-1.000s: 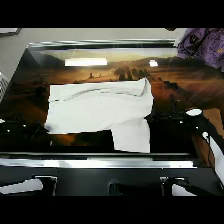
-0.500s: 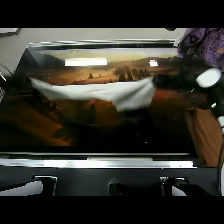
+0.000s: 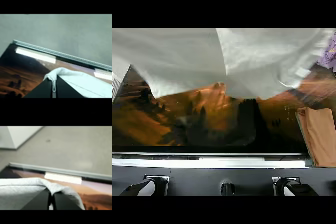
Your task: Fold the clothes and pants, and hang the long-sleeved shirts on hangers.
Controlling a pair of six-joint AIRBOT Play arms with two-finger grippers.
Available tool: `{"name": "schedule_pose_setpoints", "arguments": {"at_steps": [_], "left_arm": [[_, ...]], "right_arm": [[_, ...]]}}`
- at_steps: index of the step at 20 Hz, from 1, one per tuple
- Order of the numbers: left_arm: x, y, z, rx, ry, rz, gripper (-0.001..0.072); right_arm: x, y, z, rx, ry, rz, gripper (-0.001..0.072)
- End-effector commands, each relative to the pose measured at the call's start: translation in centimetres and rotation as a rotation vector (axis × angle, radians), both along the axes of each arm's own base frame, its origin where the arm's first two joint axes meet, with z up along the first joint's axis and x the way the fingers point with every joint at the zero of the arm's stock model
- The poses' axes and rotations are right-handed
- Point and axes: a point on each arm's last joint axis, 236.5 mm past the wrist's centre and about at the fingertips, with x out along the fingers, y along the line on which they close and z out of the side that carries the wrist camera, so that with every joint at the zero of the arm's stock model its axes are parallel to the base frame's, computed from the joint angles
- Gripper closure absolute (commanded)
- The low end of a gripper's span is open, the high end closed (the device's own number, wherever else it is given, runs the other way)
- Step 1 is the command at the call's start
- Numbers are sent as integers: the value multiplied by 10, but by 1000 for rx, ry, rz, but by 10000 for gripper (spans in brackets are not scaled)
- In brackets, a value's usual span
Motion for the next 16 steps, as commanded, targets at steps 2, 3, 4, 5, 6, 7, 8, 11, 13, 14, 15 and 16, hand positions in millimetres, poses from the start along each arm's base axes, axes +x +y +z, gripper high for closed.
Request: {"name": "schedule_pose_setpoints", "arguments": {"at_steps": [2, 3, 4, 5, 6, 7, 8, 11, 13, 14, 15, 16], "left_arm": [[-84, 19, 13, 56, -32, 168, 694], [-84, 19, 13, 56, -33, 165, 694], [-79, 19, 10, 55, -20, 161, 695], [-67, 19, 2, 49, 11, 147, 695], [-50, 17, -12, 49, 57, 116, 694], [-29, 13, -30, 42, 117, 71, 694], [-5, 9, -54, 23, 186, 26, 694], [65, 13, -134, -22, 397, -37, 694], [113, 16, -199, -35, 547, -74, 694], [137, 16, -236, -45, 619, -90, 694], [158, 17, -269, -59, 673, -98, 694], [178, 17, -301, -69, 713, -105, 694]], "right_arm": [[-77, -4, 22, 74, -23, -4, 682], [-77, -4, 21, 85, -14, -5, 682], [-69, -7, 17, 99, 5, -20, 682], [-56, -11, 11, 117, 38, -40, 682], [-37, -15, 1, 134, 86, -65, 682], [-15, -15, -13, 156, 147, -78, 682], [12, -14, -34, 184, 231, -86, 682], [97, -3, -123, 207, 507, -89, 681], [152, -2, -196, 187, 676, -114, 681], [178, -2, -235, 178, 755, -130, 681], [202, -1, -274, 175, 823, -141, 681], [222, -1, -308, 177, 875, -150, 681]]}}
